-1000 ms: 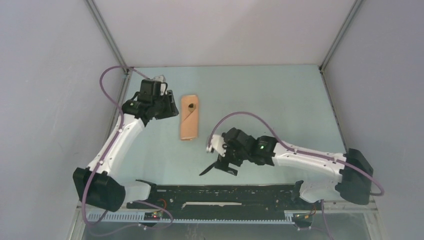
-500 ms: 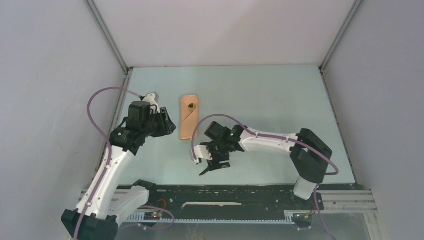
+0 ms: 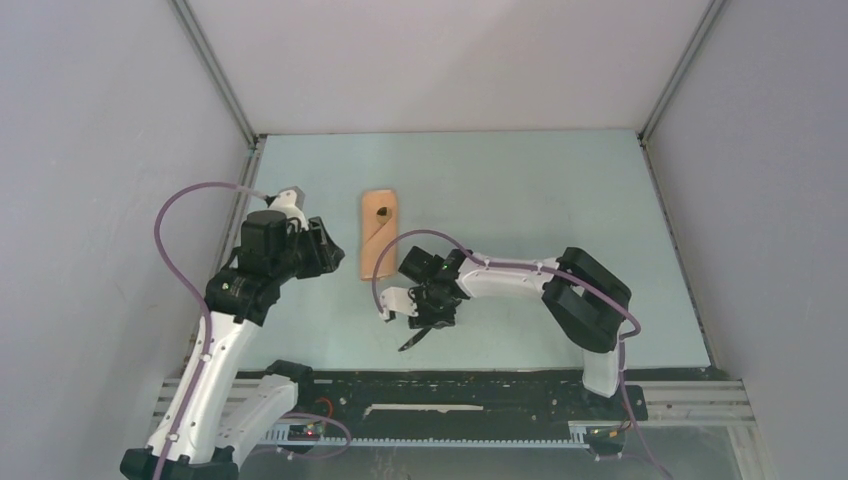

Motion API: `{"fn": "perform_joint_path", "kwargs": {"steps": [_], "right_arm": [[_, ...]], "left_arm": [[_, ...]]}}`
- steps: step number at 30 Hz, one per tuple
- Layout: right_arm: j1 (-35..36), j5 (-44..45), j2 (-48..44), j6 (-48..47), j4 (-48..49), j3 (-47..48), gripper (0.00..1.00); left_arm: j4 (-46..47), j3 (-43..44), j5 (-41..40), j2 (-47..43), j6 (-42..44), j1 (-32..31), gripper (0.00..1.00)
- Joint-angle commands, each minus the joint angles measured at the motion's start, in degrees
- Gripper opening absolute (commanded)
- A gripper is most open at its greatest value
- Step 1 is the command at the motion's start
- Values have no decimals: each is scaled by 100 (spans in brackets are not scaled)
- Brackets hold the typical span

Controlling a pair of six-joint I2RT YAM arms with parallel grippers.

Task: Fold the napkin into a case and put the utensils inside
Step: Rotate the knife from the center of the board.

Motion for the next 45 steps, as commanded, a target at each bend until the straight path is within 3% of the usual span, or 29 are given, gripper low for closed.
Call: {"fn": "perform_joint_path", "kwargs": {"steps": [1, 8, 14, 21, 27, 35, 36, 37, 38, 40, 43, 45], "right_arm": [[198, 733, 321, 1060, 90, 109, 40], [348, 489, 356, 2606, -453, 271, 8], [281, 651, -4, 4062, -152, -208, 0], [37, 907, -393, 5183, 138, -630, 0], [-516, -93, -1166, 6509, 1288, -1432, 0], [-735, 193, -1483, 7951, 1828, -1907, 0], [-719, 356, -1545, 8073, 1763, -1912, 2], [-701, 553, -1625, 8219, 1643, -1908, 9], [-698, 728, -1718, 8366, 1497, -1920, 16], [-692, 786, -1956, 8576, 1323, -2044, 25], [-662, 995, -2486, 8726, 1147, -2386, 47], [-744, 1163, -2872, 8679, 830, -2483, 54]], "left_arm": [[-102, 237, -9, -64, 115, 72, 56], [-112, 202, 111, -47, -29, 75, 56], [171, -2, 557, 83, -379, 80, 56], [802, -566, 1331, 411, -1037, 70, 55], [2637, -1989, 2218, 320, -2353, 57, 57], [3658, -2652, 1915, 867, -2953, -885, 57], [3666, -2629, 1780, 983, -3027, -1089, 57], [3639, -2595, 1596, 1097, -3183, -1296, 66], [3618, -2597, 1485, 1253, -3457, -1491, 68], [3625, -2691, 1292, 1411, -4158, -1948, 68], [3551, -2734, 798, 1547, -5120, -2745, 67], [3427, -2629, 740, 1848, -5752, -3112, 66]]}}
